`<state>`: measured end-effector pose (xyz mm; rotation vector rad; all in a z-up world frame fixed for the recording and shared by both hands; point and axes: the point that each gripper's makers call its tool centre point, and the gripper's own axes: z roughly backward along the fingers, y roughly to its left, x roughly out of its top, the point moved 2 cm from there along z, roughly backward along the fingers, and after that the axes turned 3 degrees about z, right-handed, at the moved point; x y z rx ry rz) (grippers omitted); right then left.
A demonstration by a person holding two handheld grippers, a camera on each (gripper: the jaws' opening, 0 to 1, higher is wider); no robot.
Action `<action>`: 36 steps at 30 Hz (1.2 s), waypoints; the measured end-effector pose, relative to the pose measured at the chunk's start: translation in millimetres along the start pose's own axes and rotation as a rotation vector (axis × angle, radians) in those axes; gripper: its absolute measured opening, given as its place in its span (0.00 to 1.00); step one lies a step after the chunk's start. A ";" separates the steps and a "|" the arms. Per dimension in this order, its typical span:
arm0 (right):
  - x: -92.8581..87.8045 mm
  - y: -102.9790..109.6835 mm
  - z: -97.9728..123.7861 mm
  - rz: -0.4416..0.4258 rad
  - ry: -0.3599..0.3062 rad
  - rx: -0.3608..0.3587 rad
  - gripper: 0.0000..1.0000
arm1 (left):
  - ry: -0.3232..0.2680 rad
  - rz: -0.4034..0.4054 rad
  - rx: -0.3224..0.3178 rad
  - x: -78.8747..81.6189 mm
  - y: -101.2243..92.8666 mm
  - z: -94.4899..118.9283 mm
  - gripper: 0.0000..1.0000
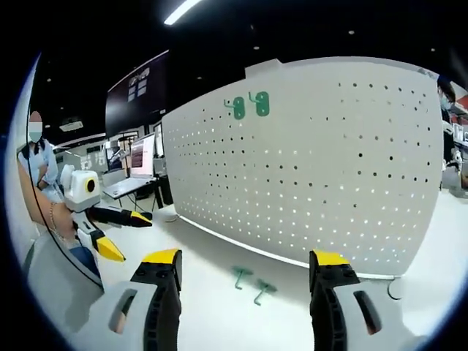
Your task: Insert the hook assembly into the mounting plate slot until the hook locks in place.
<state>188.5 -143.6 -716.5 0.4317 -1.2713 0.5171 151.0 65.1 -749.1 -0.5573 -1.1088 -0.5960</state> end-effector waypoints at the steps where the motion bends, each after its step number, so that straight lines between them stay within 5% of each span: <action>1: -1.5 0.0 0.7 0.001 0.004 0.000 0.69 | 0.001 -0.001 -0.001 -0.2 0.0 0.1 0.74; 36: -59.8 2.7 46.9 -0.037 0.153 -0.016 0.69 | 0.048 0.013 0.014 -19.0 7.2 9.4 0.73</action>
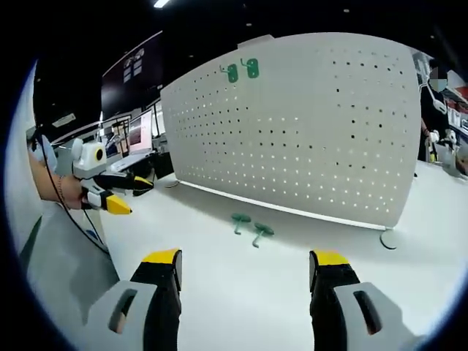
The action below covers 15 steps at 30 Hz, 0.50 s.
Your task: Insert the hook assembly into the mounting plate slot until the hook locks in place.
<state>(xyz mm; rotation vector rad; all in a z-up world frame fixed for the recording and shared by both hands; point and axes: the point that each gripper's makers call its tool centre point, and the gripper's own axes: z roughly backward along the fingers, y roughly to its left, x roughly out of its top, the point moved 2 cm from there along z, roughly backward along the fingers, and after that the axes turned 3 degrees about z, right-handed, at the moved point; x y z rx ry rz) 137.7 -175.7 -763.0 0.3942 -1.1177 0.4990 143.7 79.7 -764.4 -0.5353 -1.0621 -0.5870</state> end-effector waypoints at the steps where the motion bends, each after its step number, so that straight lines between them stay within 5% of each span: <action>1: -0.4 -0.7 0.3 0.001 0.000 -0.001 0.69 | 0.002 0.001 0.000 -0.7 -0.4 -0.1 0.73; 8: 0.4 -1.0 1.1 -0.003 0.000 -0.002 0.69 | 0.015 -0.023 -0.027 10.5 -1.5 -12.1 0.74; 15: -0.4 -0.8 0.0 0.001 0.006 -0.002 0.69 | 0.105 -0.190 -0.105 21.8 -0.5 -40.2 0.74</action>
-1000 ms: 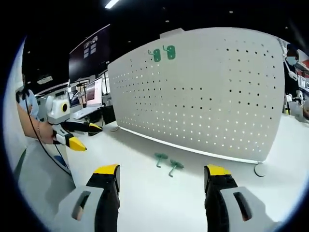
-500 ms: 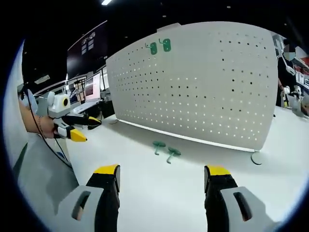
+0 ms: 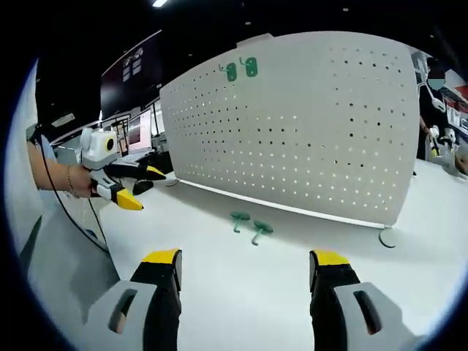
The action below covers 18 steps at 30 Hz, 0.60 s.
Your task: Insert the hook assembly into the mounting plate slot until the hook locks in place.
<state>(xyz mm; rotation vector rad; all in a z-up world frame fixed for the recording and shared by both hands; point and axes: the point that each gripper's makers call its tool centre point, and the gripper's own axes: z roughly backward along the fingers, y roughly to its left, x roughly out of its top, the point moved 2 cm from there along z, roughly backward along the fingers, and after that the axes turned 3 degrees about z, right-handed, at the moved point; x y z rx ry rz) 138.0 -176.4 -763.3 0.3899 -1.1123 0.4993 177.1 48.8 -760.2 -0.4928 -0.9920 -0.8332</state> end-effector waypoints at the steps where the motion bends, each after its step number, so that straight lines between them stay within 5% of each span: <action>1: -0.4 0.4 -0.3 -0.002 0.001 0.002 0.69 | 0.014 -0.031 -0.013 3.1 1.5 -4.7 0.74; 18: -3.7 4.3 -2.7 0.023 0.023 0.009 0.69 | 0.189 -0.219 -0.146 5.4 24.5 -42.9 0.73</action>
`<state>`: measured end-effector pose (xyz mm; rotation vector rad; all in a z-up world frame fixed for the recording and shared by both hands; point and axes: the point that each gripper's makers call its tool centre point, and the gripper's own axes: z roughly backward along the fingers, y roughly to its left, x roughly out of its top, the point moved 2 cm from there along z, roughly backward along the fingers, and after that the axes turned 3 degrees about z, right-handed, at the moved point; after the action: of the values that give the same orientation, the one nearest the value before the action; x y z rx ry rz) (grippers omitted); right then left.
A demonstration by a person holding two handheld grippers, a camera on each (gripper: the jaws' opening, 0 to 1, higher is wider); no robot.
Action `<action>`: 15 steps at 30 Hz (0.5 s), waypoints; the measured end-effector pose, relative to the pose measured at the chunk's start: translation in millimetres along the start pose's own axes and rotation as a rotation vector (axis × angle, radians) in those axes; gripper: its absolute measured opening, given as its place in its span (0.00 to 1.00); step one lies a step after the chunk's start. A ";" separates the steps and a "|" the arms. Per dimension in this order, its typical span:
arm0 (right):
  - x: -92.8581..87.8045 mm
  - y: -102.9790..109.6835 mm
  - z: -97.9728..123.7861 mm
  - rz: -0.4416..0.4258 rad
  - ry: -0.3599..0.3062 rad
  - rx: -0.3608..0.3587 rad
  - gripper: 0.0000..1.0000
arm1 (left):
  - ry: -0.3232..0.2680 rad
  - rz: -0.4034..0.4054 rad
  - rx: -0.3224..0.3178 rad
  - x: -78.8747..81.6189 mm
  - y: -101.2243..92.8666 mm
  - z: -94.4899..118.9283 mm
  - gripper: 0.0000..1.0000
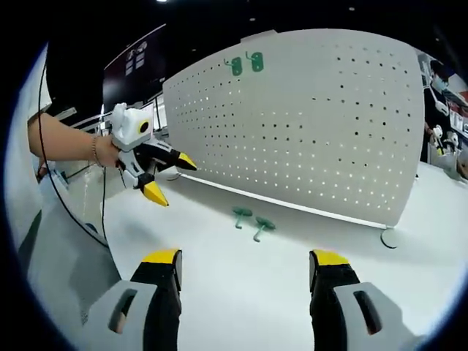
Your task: Insert the hook assembly into the mounting plate slot until the hook locks in place.
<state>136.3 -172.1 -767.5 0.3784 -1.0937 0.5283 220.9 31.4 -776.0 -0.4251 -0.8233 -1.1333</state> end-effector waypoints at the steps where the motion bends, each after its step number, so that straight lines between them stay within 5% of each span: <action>1: -0.3 0.4 -0.3 0.001 0.003 0.001 0.69 | 0.005 -0.006 -0.009 -0.1 0.5 -0.9 0.73; 15: -0.9 2.1 -1.3 0.019 0.010 0.007 0.69 | 0.113 -0.174 -0.117 -1.4 5.1 -23.5 0.74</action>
<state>135.7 -169.9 -768.9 0.3717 -1.0867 0.5508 233.8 18.4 -791.6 -0.3874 -0.7068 -1.3595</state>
